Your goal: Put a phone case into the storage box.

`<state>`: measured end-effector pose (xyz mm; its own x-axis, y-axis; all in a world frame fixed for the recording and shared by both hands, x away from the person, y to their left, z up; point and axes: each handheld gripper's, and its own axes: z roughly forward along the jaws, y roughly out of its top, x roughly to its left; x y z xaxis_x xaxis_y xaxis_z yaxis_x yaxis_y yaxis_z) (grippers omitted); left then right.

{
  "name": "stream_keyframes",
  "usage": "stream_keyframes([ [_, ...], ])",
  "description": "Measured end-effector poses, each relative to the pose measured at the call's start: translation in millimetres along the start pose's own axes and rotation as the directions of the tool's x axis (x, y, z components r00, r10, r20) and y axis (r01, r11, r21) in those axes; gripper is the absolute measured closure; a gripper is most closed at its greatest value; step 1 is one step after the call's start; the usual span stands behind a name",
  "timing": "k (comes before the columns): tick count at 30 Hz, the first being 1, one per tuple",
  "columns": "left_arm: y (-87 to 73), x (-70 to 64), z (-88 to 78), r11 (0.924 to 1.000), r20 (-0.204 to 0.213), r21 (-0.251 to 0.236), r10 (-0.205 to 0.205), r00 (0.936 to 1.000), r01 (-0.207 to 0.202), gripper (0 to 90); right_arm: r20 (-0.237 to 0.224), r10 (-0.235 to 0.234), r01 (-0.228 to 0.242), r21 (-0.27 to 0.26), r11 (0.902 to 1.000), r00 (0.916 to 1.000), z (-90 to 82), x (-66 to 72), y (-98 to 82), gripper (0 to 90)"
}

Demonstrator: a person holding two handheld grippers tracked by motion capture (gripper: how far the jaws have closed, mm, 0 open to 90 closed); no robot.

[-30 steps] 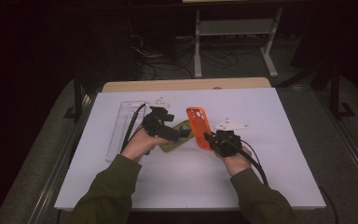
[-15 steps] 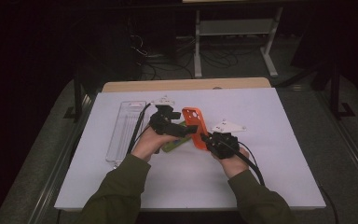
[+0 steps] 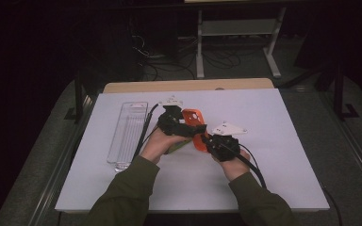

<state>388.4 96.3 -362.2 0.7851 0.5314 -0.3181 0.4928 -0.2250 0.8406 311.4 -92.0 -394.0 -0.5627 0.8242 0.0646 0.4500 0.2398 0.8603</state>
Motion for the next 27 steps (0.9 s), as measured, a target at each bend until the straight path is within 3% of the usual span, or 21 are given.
stream_keyframes([
  [15,0.4,-0.3,2.3,0.9989,-0.011,-0.040,-0.027,0.9996,0.026,0.3,0.007,-0.014,0.014,0.002,0.9999,0.9999,1.2,1.2,-0.8,81.4],
  [20,1.3,-0.4,0.6,0.9973,-0.015,-0.066,-0.031,0.9994,0.030,7.1,0.008,-0.019,0.019,0.003,0.9998,0.9998,1.5,0.9,-1.2,81.4],
  [27,1.3,0.4,0.4,0.9973,-0.019,-0.067,-0.032,0.9993,0.031,12.2,0.010,-0.023,0.023,0.006,0.9997,0.9997,1.8,0.6,-1.5,81.3],
])
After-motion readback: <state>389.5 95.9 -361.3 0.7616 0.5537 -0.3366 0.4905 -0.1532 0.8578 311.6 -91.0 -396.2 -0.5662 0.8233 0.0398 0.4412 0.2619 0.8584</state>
